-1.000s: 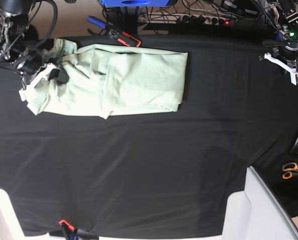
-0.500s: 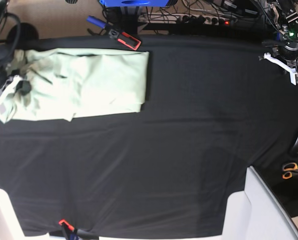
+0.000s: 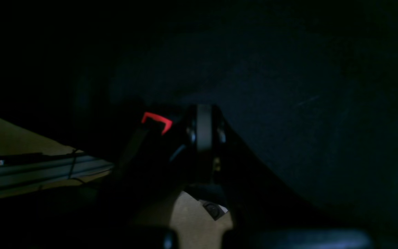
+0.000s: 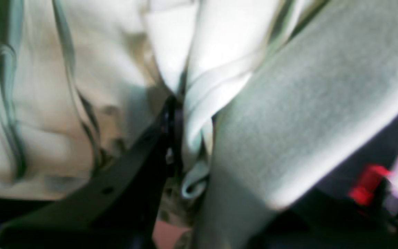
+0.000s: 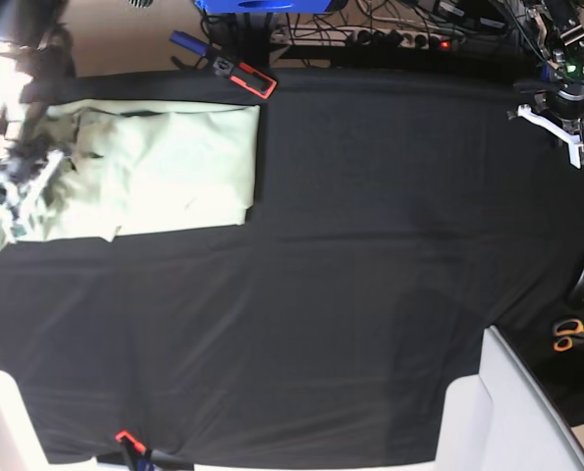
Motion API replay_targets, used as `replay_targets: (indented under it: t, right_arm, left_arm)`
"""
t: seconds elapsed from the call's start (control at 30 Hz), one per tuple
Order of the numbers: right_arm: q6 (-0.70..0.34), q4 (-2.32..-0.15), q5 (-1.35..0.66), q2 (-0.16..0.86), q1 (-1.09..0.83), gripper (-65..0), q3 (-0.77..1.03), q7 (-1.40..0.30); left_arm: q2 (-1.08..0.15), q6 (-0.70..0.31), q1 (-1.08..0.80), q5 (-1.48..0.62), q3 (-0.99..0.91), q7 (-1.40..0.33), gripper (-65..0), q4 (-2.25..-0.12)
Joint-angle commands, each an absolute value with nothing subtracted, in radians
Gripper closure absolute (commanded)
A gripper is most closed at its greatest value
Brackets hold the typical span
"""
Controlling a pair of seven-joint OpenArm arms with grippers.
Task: Fold the T-shirt properly
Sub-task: 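Move the right gripper back over the folded shirt and grasp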
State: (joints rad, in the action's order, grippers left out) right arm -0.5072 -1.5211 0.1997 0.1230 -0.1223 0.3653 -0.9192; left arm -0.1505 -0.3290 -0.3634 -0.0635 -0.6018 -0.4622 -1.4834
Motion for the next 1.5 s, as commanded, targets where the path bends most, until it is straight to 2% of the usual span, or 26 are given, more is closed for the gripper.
replay_targets:
  t: [0.0,0.2,0.33,0.4,0.53,0.8,1.2,1.47]
  right_arm:
    - [-0.512,-1.549,0.240,0.110,-0.110,0.0,0.341,-0.909]
    - [-0.509,-1.578,0.590,-0.064,-0.110,0.0,0.246,-0.854]
    - [-0.507,-1.603,0.737,-0.108,-0.110,0.0,0.202,-0.840]
    - [-0.484,-1.603,0.751,-0.108,-0.111,0.0,0.165,-0.866]
    - [-0.361,-1.618,0.750,-0.105,-0.134,0.0,0.102,-0.888]
    - [-0.275,-1.670,0.748,-0.107,-0.193,0.0,-0.031,-0.897]
    - [-0.021,-1.675,0.748,-0.107,-0.239,0.0,-0.200,-0.978]
    - [-0.002,-1.667,0.746,-0.108,-0.257,0.0,-0.211,-0.986]
  left_arm:
    - [-0.157,-0.321,-0.364,-0.067,-0.607,-0.444,0.0,-1.497]
    - [-0.154,-0.321,-0.364,-0.065,-0.607,-0.444,0.0,-1.498]
    - [-0.154,-0.321,-0.364,-0.065,-0.607,-0.444,0.0,-1.498]
    - [-0.154,-0.321,-0.364,-0.065,-0.607,-0.444,0.0,-1.498]
    - [-0.153,-0.321,-0.364,-0.065,-0.607,-0.444,0.0,-1.498]
    - [-0.147,-0.321,-0.363,-0.065,-0.607,-0.444,0.0,-1.498]
    - [-0.147,-0.321,-0.363,-0.065,-0.607,-0.444,0.0,-1.498]
    - [-0.147,-0.321,-0.363,-0.065,-0.607,-0.444,0.0,-1.498]
